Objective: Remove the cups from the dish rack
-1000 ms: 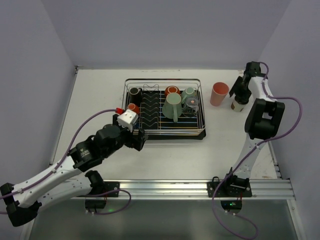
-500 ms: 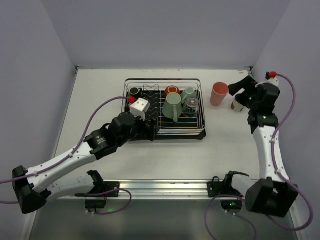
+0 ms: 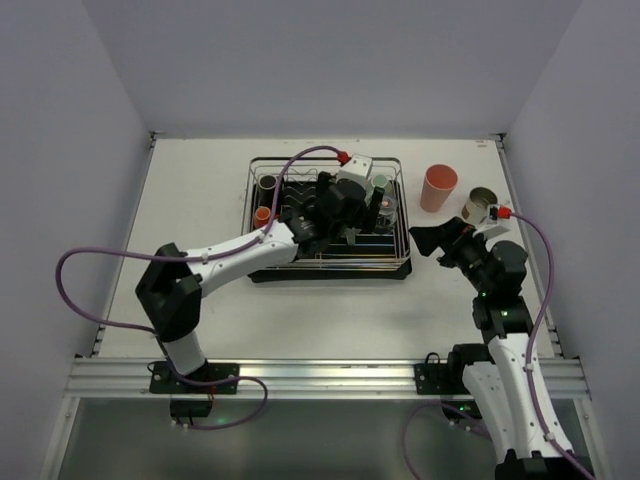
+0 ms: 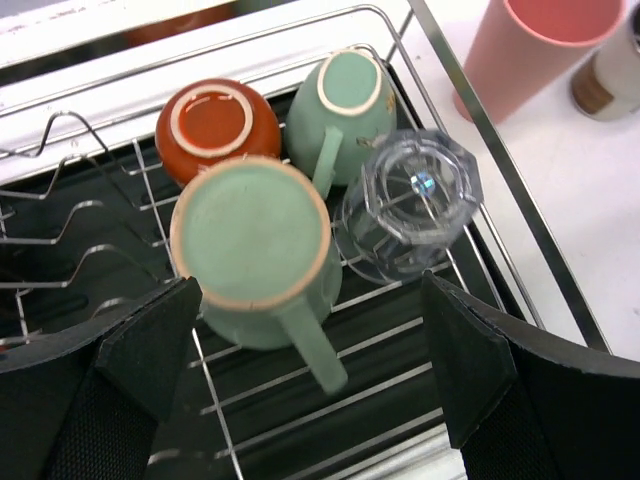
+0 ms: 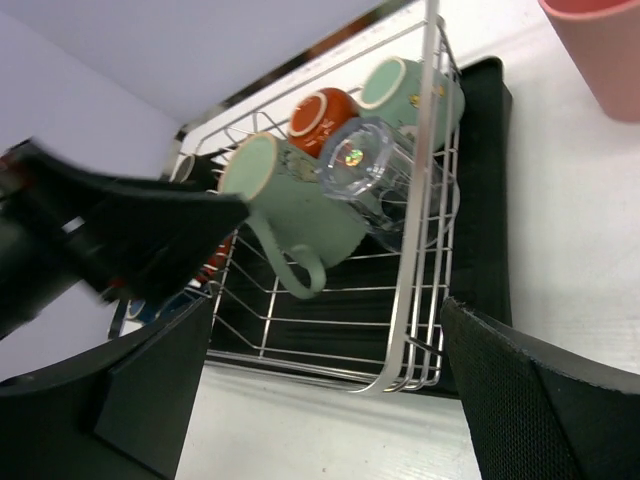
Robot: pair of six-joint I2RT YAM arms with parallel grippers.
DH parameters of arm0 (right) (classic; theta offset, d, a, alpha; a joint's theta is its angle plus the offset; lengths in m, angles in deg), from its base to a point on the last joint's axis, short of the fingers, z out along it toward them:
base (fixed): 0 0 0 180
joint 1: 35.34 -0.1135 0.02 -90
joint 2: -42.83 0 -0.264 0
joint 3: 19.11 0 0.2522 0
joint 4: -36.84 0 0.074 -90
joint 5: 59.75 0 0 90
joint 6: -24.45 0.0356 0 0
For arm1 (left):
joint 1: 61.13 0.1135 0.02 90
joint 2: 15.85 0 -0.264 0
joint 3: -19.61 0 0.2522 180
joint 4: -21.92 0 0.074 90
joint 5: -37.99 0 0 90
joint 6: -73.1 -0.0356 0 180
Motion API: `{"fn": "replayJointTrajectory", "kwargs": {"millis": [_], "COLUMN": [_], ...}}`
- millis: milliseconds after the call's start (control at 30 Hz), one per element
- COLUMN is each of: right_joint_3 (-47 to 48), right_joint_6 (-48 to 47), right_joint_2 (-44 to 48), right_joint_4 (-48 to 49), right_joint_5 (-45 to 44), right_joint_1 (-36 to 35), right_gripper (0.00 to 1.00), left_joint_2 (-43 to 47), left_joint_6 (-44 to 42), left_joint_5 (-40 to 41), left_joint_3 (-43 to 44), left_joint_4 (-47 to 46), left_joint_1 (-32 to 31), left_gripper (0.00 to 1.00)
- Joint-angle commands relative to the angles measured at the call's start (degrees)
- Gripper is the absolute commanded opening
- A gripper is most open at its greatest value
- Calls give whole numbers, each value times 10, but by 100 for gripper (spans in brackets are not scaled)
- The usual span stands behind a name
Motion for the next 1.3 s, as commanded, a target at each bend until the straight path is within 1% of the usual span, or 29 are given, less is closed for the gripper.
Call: {"fn": "replayJointTrajectory", "kwargs": {"millis": [0,33,133,333,467,567,833,1200,1267], "right_joint_3": [9,10,8,5,4,-3,3,2,2], "right_joint_6": [-27,-31,-37,-34,-33,-27,-26,-18,-17], "right_joint_2": [21,22,20,8,3,11,-4,-6,-7], "right_joint_4": [-8,-13,-9,5,10,32,36,37,39], "right_joint_5": [42,49,60,87,95,99,116,114,113], "right_joint_1": [-2,-1,-1,-1,-1,-1,-2,-5,-5], "right_gripper": [99,99,99,99,99,99,99,99,99], "left_joint_2": [-45,-62,-78,-80,-71,-96,-118,-147,-145], "left_joint_6": [-21,-23,-40,-58,-71,-64,-61,-60,-62], "left_joint_5": [64,69,100,140,133,112,57,54,57], "left_joint_3": [70,87,97,85,58,76,76,78,73], "left_joint_4": [-22,-19,-20,-36,-78,-55,-67,-74,-80], "left_joint_1": [14,16,18,19,20,26,41,49,48], "left_gripper": [100,100,100,100,100,100,100,100,96]}}
